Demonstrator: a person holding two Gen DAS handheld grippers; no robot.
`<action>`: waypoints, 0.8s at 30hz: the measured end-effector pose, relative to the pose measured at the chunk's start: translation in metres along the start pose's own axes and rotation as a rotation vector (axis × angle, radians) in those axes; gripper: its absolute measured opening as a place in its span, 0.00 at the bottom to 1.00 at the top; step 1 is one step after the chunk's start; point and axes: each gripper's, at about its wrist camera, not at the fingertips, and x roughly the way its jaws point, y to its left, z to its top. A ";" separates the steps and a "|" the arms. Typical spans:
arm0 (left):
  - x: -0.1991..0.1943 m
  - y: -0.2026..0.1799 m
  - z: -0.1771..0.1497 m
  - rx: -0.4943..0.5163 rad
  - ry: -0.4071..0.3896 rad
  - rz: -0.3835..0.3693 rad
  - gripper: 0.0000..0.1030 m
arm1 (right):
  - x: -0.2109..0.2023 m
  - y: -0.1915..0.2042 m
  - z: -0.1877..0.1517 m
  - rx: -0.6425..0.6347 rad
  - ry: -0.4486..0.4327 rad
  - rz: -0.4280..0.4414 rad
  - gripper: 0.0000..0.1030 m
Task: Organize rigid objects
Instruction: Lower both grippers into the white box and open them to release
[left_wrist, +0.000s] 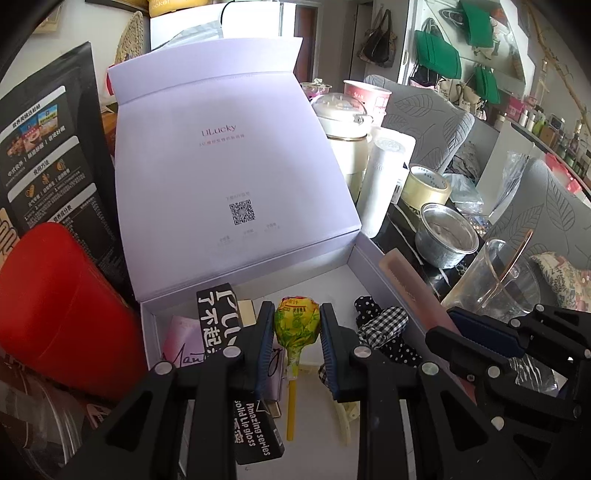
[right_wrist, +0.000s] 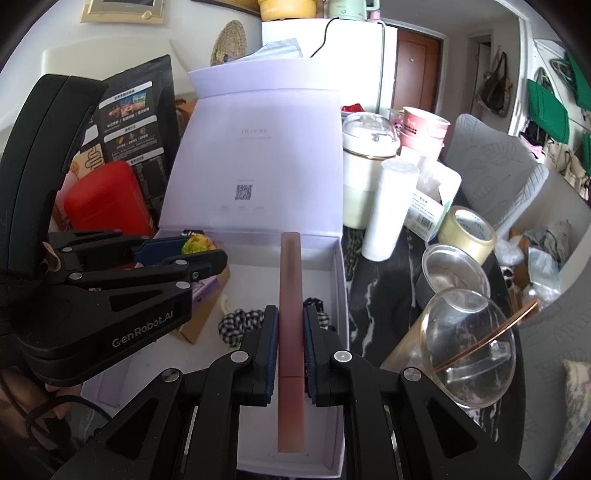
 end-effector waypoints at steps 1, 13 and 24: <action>0.001 0.000 0.000 0.001 0.003 0.005 0.23 | 0.001 0.001 0.000 -0.005 0.005 -0.003 0.13; 0.004 -0.002 0.000 0.012 0.007 0.029 0.23 | 0.007 0.003 -0.002 -0.011 0.034 -0.036 0.13; -0.003 -0.008 0.003 0.017 0.036 0.023 0.23 | -0.009 0.002 0.002 0.001 0.009 -0.060 0.14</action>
